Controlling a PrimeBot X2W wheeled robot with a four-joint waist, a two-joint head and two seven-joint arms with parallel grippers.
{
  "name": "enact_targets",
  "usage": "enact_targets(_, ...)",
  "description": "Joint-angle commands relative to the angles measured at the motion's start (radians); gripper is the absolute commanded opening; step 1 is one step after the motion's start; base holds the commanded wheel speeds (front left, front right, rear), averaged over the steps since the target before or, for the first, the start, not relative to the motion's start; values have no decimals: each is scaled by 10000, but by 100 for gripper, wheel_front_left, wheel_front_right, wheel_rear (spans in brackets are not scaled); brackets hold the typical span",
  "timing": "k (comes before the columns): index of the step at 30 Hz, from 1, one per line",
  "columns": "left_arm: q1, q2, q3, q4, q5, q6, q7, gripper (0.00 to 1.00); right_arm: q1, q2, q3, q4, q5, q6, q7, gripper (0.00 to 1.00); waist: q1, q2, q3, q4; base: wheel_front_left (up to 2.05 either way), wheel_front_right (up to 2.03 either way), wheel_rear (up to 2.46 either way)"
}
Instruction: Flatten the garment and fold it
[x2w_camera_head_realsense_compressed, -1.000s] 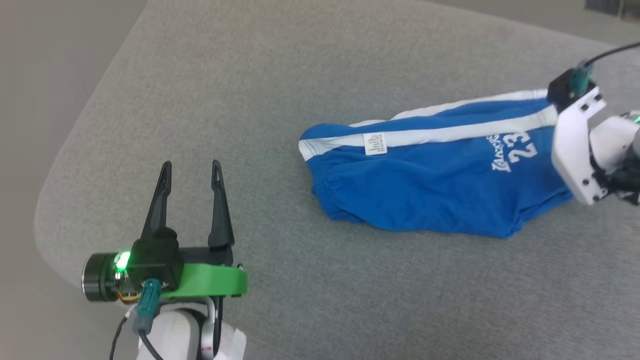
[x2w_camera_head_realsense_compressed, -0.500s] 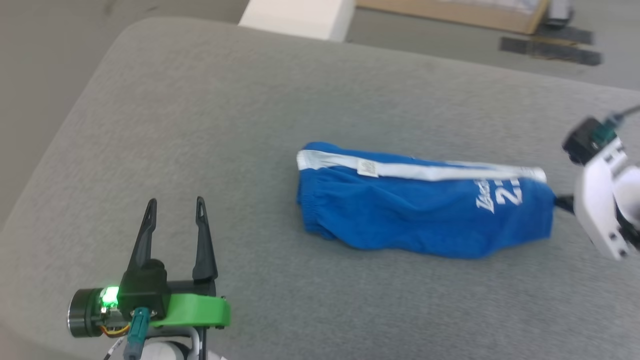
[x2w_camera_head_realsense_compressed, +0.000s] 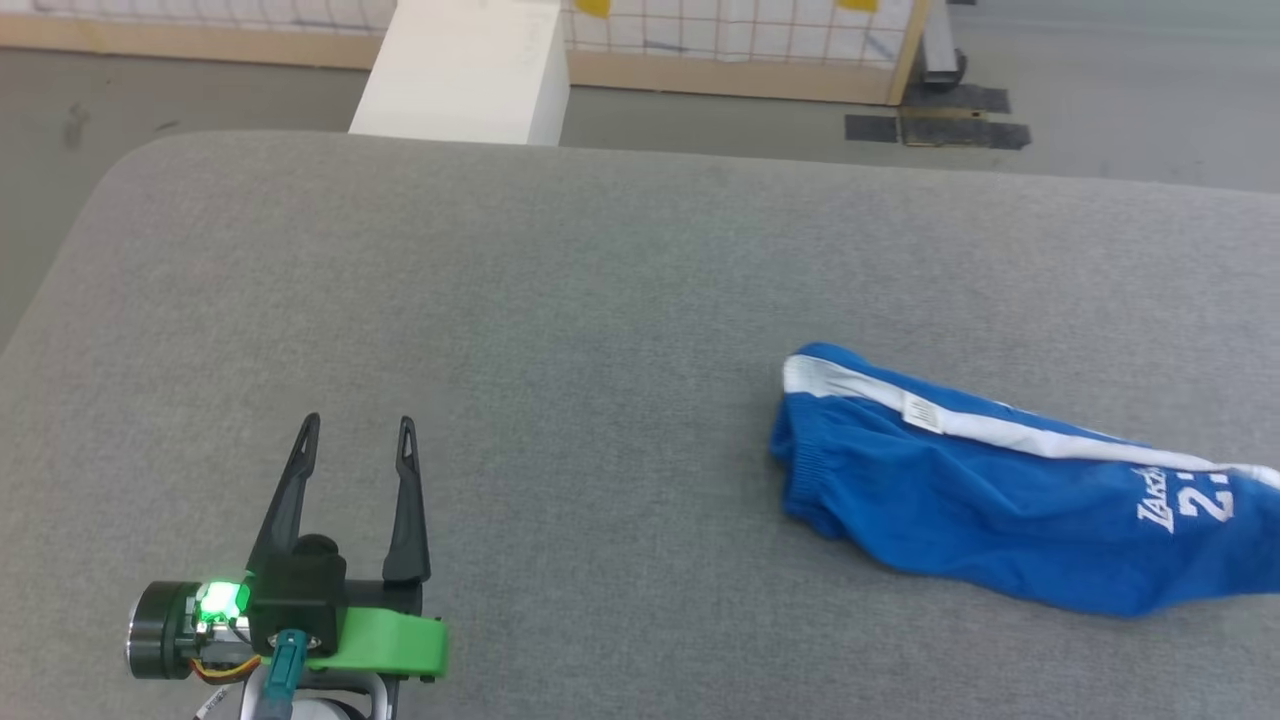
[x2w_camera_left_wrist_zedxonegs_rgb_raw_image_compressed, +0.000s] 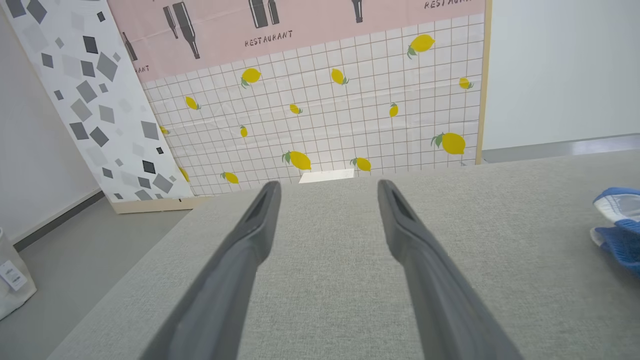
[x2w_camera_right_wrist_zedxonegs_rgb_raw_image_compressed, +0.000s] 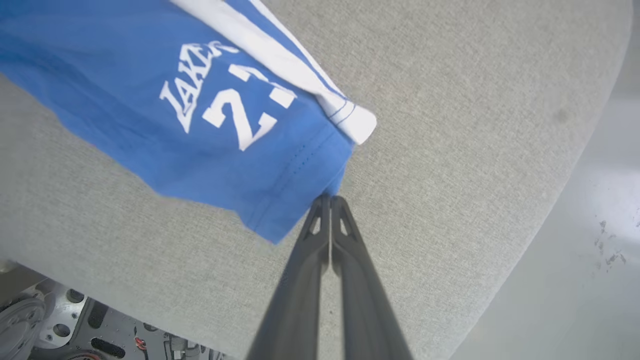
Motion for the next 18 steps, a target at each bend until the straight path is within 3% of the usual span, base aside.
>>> enact_targets(1,99,112,0,44,54,-30,-36,100,217,45,-111,55,109,-15,-117,0,0,-1,-115,-128,0,0,0)
enact_targets(6,82,223,-35,130,-29,-33,-36,100,413,180,-468,-477,65,-15,-618,0,0,-1,-159,-135,0,0,0)
enact_targets(12,50,262,-76,218,-106,-15,-36,100,171,480,-1016,-2018,-437,-15,-829,0,0,-1,-116,-41,0,0,0)
enact_targets(18,-199,181,-215,277,-147,-16,-36,100,-168,1379,-1375,-2993,-1110,-15,-267,0,0,-1,195,221,0,0,0)
